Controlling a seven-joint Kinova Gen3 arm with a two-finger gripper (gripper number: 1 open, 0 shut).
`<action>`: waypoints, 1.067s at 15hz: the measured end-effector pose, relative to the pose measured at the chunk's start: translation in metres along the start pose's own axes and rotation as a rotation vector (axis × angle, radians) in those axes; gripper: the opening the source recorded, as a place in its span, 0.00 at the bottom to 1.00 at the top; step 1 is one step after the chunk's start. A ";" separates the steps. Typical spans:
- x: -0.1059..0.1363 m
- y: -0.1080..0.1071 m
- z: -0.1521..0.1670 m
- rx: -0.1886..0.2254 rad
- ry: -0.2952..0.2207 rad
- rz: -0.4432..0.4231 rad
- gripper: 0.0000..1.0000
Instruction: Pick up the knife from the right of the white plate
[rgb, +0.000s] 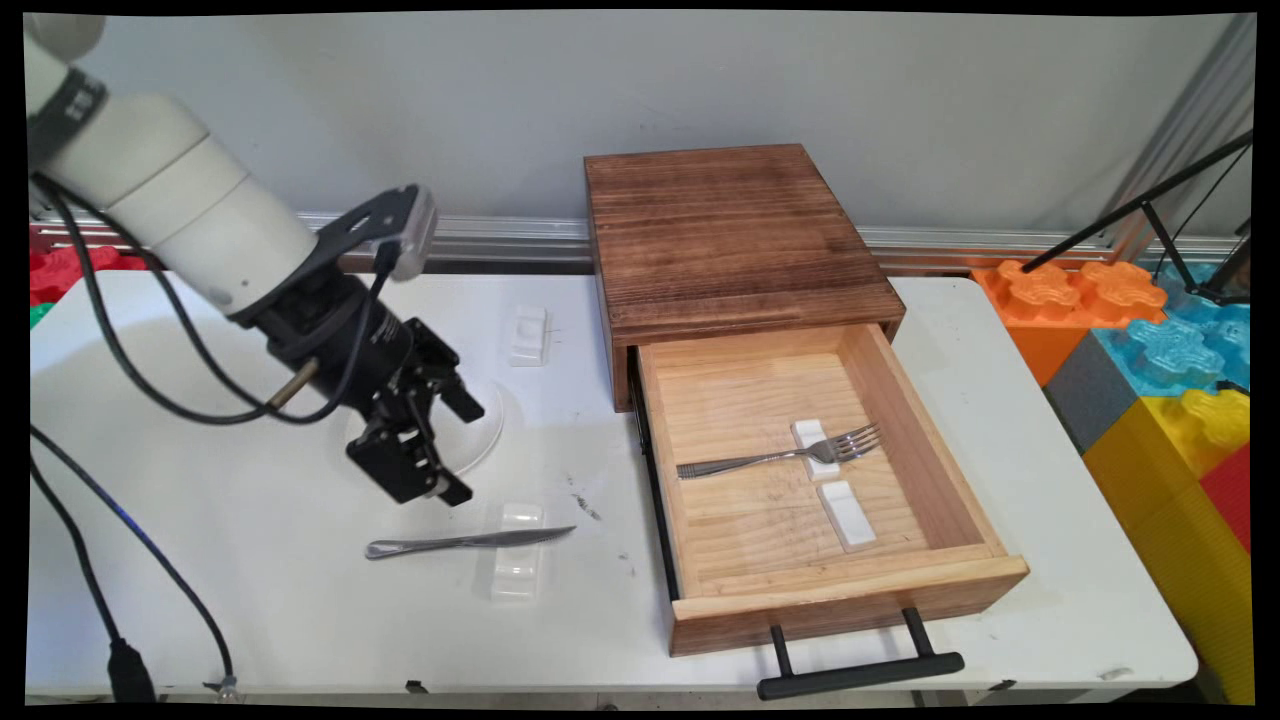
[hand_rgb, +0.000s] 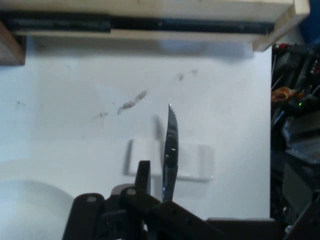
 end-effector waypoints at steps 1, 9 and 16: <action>-0.006 0.000 0.003 0.002 -0.008 0.005 1.00; -0.045 -0.002 0.029 0.007 -0.067 0.075 1.00; -0.067 -0.002 0.063 0.041 -0.095 0.078 1.00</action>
